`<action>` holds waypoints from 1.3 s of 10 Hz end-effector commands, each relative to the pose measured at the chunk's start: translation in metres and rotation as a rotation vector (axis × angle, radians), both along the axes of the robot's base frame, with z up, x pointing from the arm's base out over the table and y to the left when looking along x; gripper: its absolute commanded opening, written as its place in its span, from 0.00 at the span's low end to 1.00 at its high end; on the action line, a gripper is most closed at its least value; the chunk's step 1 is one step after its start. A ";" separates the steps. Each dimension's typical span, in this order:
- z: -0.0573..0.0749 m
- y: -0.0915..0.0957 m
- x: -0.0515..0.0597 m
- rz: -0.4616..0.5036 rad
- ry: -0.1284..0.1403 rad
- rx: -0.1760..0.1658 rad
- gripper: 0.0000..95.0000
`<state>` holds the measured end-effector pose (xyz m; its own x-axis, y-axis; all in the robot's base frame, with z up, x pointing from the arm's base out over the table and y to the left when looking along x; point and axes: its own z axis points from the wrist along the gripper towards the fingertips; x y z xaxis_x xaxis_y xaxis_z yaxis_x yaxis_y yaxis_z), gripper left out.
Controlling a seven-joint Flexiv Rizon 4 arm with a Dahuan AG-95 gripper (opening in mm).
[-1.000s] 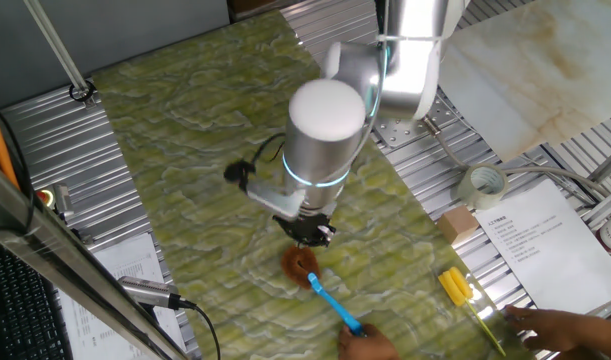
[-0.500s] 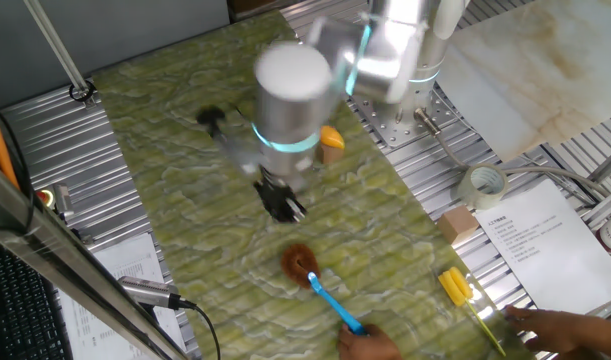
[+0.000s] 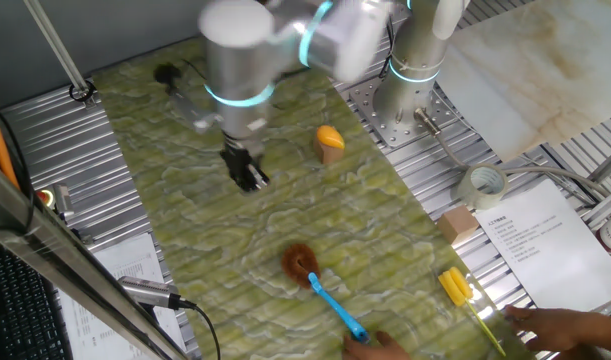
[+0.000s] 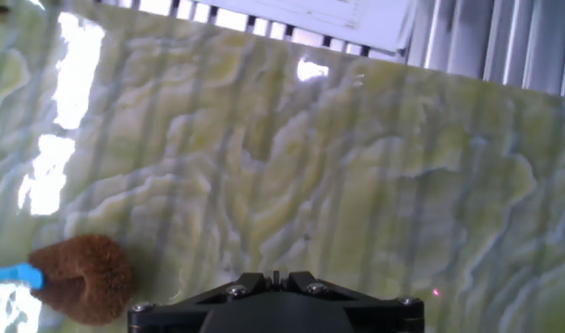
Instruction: Scrub the table with a brush
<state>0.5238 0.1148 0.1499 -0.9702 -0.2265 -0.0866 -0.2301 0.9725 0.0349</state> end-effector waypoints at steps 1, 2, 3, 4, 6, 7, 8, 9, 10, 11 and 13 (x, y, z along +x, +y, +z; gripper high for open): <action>-0.001 0.000 0.001 0.051 -0.040 -0.002 0.00; -0.001 0.000 0.001 -0.027 -0.046 0.014 0.00; -0.001 0.000 0.001 -0.075 -0.040 0.018 0.00; -0.001 0.000 0.001 -0.086 -0.025 0.010 0.00; -0.001 0.000 0.001 -0.085 -0.010 0.009 0.00; -0.001 -0.004 0.001 -0.091 0.007 -0.003 0.00; 0.000 -0.009 0.003 -0.095 0.021 -0.007 0.00; 0.001 -0.015 0.005 -0.082 0.021 -0.006 0.00; 0.002 -0.019 0.006 -0.079 0.023 -0.006 0.00; 0.003 -0.023 0.007 -0.078 0.027 -0.007 0.00; 0.006 -0.038 0.011 -0.066 0.028 -0.007 0.00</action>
<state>0.5371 0.0779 0.1544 -0.9907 -0.1290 -0.0429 -0.1304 0.9910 0.0310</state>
